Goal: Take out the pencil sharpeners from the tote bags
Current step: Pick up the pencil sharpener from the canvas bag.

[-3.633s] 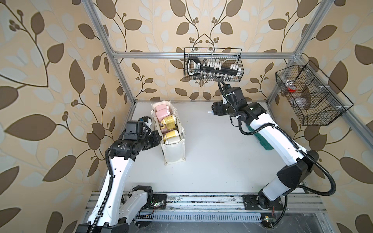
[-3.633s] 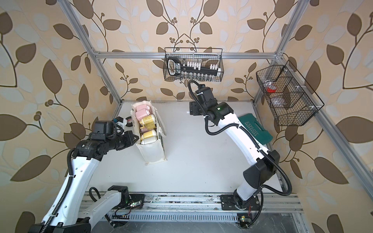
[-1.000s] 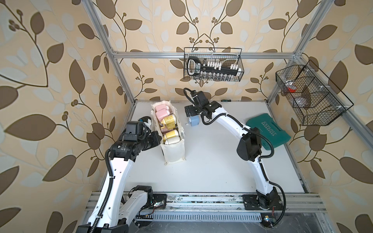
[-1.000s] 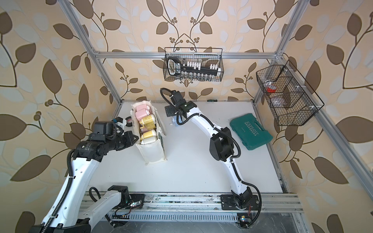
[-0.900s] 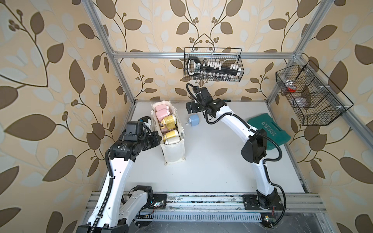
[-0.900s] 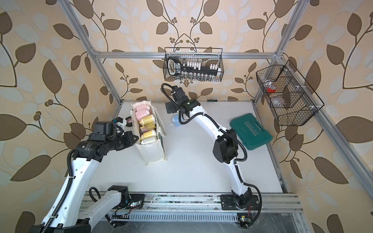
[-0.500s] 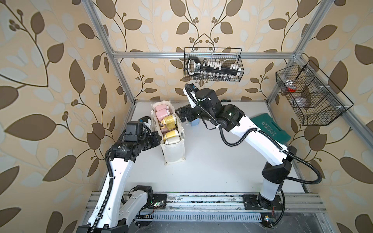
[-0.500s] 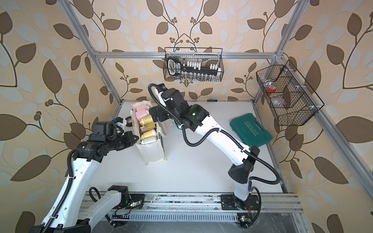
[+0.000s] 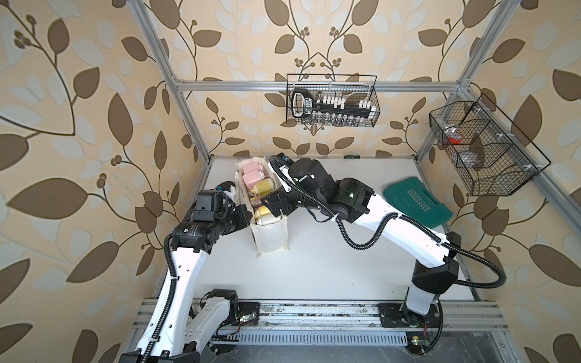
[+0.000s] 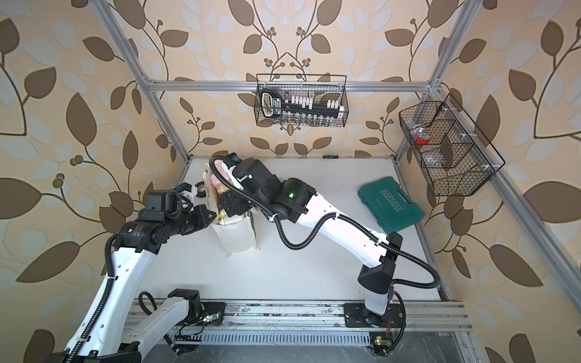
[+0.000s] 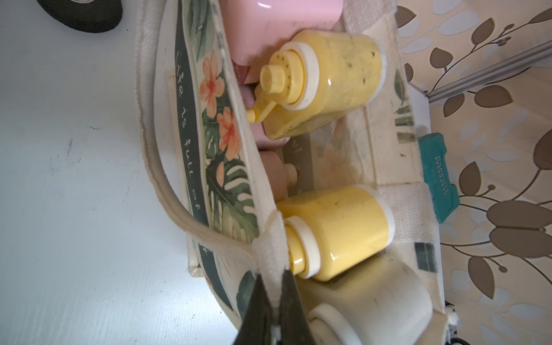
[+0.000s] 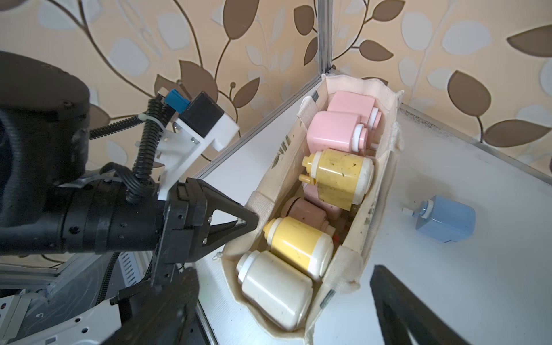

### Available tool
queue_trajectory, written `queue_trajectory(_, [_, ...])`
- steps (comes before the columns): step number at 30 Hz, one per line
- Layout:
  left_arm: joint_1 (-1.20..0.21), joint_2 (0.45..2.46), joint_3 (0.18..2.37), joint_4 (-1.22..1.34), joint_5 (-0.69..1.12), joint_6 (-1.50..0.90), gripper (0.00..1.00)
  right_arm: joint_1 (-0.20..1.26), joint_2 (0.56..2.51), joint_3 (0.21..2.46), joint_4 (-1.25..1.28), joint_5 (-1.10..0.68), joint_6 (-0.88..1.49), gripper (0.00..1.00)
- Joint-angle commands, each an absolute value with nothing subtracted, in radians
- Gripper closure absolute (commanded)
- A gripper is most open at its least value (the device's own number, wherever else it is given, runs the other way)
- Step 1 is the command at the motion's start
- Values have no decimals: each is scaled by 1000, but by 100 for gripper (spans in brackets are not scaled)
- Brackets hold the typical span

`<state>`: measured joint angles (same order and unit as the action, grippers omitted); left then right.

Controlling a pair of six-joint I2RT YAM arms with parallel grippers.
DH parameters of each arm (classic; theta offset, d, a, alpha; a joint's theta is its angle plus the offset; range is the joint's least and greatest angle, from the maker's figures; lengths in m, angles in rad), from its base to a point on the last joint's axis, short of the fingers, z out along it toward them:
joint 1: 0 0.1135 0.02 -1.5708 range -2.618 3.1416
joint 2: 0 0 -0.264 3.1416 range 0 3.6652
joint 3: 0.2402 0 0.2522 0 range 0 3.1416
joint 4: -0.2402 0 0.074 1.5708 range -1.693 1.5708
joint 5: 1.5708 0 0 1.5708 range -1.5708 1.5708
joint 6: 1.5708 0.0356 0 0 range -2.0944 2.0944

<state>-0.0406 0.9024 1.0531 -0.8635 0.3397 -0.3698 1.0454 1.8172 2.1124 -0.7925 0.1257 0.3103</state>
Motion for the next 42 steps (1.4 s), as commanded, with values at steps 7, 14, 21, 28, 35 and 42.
queue_trajectory(7, [-48, 912, 1035, -868, 336, -361, 100, 1061, 1917, 2193, -822, 89, 365, 14])
queue_trajectory(14, [-48, 901, 1035, -874, 330, -360, 100, 1061, 2093, 2351, -863, 121, 374, 12])
queue_trajectory(21, [-48, 890, 1031, -879, 323, -360, 100, 1036, 2190, 2414, -869, 225, 374, 7])
queue_trajectory(28, [-48, 891, 1032, -877, 323, -358, 100, 985, 2232, 2418, -861, 247, 391, 3])
queue_trajectory(35, [-48, 893, 1031, -879, 326, -358, 100, 956, 2287, 2466, -833, 225, 385, 1])
queue_trajectory(42, [-48, 893, 1029, -879, 328, -354, 100, 941, 2324, 2472, -794, 231, 371, 0])
